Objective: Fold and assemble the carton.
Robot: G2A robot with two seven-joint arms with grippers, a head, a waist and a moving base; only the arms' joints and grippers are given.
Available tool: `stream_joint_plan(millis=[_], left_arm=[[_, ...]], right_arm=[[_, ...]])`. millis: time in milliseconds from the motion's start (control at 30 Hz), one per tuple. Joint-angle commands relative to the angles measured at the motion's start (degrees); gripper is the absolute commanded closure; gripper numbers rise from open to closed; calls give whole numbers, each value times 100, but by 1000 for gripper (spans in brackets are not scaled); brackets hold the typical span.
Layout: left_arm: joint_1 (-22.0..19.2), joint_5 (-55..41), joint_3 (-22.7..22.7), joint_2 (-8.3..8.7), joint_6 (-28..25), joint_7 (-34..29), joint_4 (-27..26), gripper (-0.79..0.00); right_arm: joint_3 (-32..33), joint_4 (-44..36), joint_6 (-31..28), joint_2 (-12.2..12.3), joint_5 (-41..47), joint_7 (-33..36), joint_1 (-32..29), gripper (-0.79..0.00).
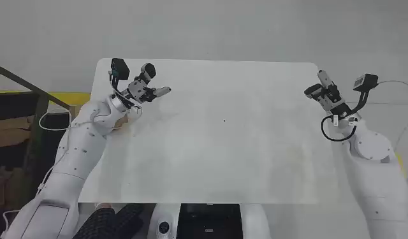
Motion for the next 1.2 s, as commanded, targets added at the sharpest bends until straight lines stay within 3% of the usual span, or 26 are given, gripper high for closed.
stream_joint_plan(millis=[0, 333, 467, 967, 1167], left_arm=[[0, 0, 0, 0, 0, 0, 0, -785], [0, 0, 0, 0, 0, 0, 0, -785], [100, -499, -147, 15, 36, -175, 65, -785], [558, -2865, -1822, 387, -406, -1123, 684, -785], [770, -3227, -2384, 530, -338, -1483, 799, -785]], right_arm=[[0, 0, 0, 0, 0, 0, 0, -785], [0, 0, 0, 0, 0, 0, 0, -785], [0, 0, 0, 0, 0, 0, 0, -785], [0, 0, 0, 0, 0, 0, 0, -785], [0, 0, 0, 0, 0, 0, 0, -785]])
